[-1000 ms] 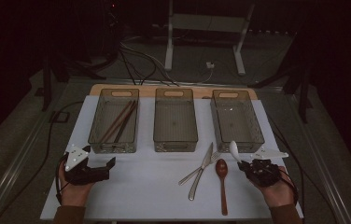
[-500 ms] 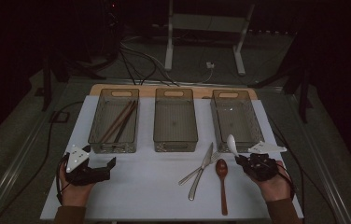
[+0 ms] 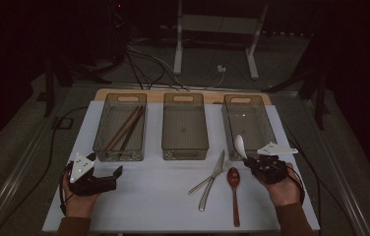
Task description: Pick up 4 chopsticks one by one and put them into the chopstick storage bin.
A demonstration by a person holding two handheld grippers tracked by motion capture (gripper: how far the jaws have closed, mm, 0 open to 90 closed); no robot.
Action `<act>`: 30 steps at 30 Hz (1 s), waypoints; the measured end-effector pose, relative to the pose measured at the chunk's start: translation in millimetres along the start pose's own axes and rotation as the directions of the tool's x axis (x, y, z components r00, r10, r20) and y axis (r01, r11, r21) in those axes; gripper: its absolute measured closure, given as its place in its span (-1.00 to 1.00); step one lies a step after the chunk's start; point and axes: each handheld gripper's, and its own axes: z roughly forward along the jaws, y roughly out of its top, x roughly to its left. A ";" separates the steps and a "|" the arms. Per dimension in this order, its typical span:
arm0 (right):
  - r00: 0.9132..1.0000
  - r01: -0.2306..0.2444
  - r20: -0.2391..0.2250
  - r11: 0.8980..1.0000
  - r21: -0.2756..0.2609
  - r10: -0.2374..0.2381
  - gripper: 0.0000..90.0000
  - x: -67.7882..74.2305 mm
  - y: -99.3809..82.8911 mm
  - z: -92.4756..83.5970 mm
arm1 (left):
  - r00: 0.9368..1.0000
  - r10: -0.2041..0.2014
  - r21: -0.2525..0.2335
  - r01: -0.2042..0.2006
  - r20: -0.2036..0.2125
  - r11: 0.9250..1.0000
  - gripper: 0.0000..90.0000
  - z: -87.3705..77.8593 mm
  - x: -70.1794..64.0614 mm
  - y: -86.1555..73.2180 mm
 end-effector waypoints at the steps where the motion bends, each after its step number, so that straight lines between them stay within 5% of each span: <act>1: 1.000 -0.001 0.000 1.000 -0.005 0.001 0.91 0.1 1.4 0.4 | 1.000 -0.002 0.000 0.002 0.000 1.000 -0.99 0.0 0.0 -0.2; 30: 1.000 -0.002 -0.016 0.998 -0.065 0.001 0.91 7.3 48.1 22.9 | 1.000 -0.001 -0.003 0.001 0.001 1.000 -0.99 0.2 2.8 -2.2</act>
